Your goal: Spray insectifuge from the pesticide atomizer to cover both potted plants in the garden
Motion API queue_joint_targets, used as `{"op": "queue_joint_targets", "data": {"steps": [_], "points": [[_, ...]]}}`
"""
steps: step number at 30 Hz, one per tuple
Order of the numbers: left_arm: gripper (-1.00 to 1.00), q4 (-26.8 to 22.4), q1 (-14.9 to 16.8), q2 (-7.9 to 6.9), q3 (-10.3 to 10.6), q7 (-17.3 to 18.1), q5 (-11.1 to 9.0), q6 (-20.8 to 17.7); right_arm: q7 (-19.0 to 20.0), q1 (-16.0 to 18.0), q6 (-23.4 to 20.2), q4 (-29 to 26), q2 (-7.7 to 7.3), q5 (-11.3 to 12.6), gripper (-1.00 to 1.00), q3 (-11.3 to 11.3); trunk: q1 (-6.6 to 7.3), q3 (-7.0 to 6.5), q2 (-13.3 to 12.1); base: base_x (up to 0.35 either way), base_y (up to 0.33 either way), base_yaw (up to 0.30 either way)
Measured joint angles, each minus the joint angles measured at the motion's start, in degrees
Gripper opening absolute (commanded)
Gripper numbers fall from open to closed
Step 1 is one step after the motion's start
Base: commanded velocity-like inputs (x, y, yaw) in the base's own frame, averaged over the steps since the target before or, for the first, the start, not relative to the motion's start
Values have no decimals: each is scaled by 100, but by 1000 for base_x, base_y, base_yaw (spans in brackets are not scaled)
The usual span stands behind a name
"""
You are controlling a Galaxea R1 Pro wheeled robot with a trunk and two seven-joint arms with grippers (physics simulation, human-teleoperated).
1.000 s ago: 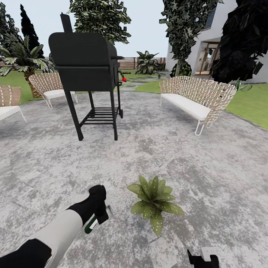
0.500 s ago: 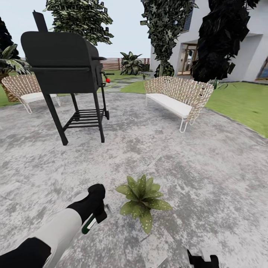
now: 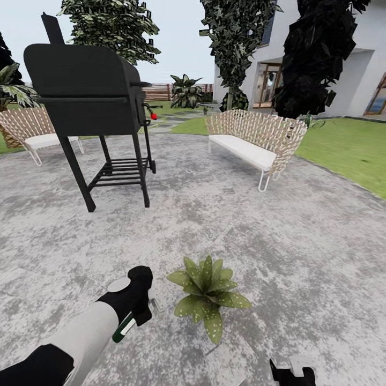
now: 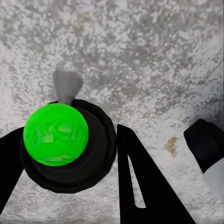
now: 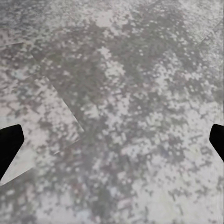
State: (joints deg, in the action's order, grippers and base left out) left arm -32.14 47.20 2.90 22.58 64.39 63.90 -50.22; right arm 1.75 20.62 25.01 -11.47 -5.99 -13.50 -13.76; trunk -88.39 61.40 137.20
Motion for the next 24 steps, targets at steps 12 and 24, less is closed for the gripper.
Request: {"op": "queue_joint_targets", "data": {"steps": [12,24], "points": [[-100,-558,-73,169,12,-46,15,8,0,0,0,0,0,0,100,-7,0,0,0,1,1,0],[-100,-396,-482,34,-19,-80,21,32,0,-1,0,-4,0,0,100,-8,0,0,0,0,0,-51]]}}
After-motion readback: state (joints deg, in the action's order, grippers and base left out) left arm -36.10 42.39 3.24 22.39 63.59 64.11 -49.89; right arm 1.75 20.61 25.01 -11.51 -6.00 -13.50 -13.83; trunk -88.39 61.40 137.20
